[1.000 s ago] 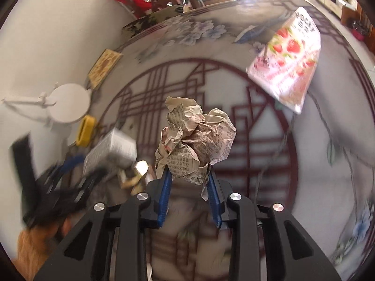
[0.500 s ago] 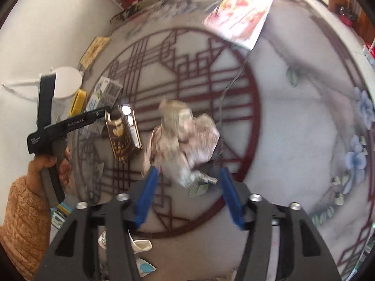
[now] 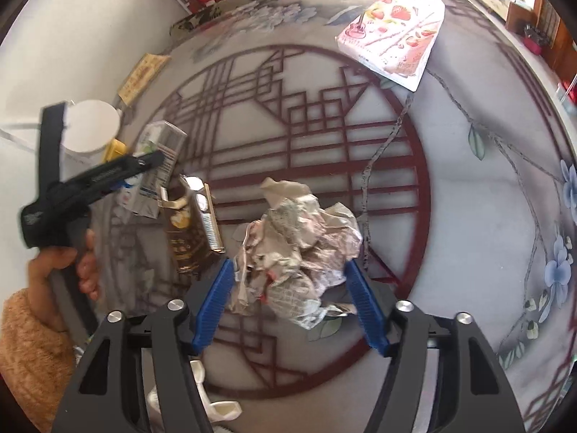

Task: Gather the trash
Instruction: 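Grasp the white milk carton with the left tool, then carry the newspaper ball and milk carton toward the red bin with both tools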

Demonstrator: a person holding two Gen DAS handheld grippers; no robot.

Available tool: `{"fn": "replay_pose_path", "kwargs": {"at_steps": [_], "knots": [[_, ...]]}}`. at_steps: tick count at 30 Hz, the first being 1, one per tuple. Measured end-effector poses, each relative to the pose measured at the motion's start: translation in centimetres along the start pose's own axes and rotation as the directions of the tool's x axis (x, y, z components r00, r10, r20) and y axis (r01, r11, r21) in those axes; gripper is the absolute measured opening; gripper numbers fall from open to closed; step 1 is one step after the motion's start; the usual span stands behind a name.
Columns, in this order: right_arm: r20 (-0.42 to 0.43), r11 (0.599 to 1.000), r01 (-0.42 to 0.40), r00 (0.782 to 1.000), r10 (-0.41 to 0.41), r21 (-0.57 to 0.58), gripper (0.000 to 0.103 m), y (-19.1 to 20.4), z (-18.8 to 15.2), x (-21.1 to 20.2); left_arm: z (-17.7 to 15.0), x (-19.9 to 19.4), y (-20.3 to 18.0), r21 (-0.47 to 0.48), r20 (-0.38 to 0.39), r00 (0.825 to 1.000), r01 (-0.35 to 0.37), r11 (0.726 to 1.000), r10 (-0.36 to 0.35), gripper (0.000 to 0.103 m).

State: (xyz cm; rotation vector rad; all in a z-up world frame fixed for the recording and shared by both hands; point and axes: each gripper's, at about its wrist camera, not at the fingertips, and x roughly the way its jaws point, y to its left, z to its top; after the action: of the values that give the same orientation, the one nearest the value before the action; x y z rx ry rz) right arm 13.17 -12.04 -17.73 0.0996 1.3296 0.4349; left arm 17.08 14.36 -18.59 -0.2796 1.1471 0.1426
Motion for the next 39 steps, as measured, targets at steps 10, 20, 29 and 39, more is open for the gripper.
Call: {"fn": "replay_pose_path", "kwargs": {"at_steps": [10, 20, 29, 39], "knots": [[0.082, 0.998, -0.056, 0.995, 0.053, 0.026, 0.04, -0.6, -1.1, -4.3, -3.6, -6.6, -1.6, -0.031, 0.098, 0.992, 0.088, 0.996, -0.084, 0.055], [0.193, 0.998, -0.05, 0.98, 0.044, 0.026, 0.04, -1.3, -4.4, -9.3, -7.4, -11.0, -7.6, 0.07, 0.102, 0.974, 0.196, 0.978, -0.203, 0.055], [0.306, 0.996, -0.033, 0.952, 0.008, 0.077, 0.04, -4.4, -7.6, -15.1, -9.3, -13.7, -12.9, 0.153, 0.11, 0.955, 0.258, 0.954, -0.276, 0.055], [0.359, 0.99, -0.025, 0.933, -0.026, 0.137, 0.04, -8.7, -10.6, -18.9, -11.2, -15.2, -19.1, 0.233, 0.099, 0.94, 0.296, 0.926, -0.325, 0.055]]}}
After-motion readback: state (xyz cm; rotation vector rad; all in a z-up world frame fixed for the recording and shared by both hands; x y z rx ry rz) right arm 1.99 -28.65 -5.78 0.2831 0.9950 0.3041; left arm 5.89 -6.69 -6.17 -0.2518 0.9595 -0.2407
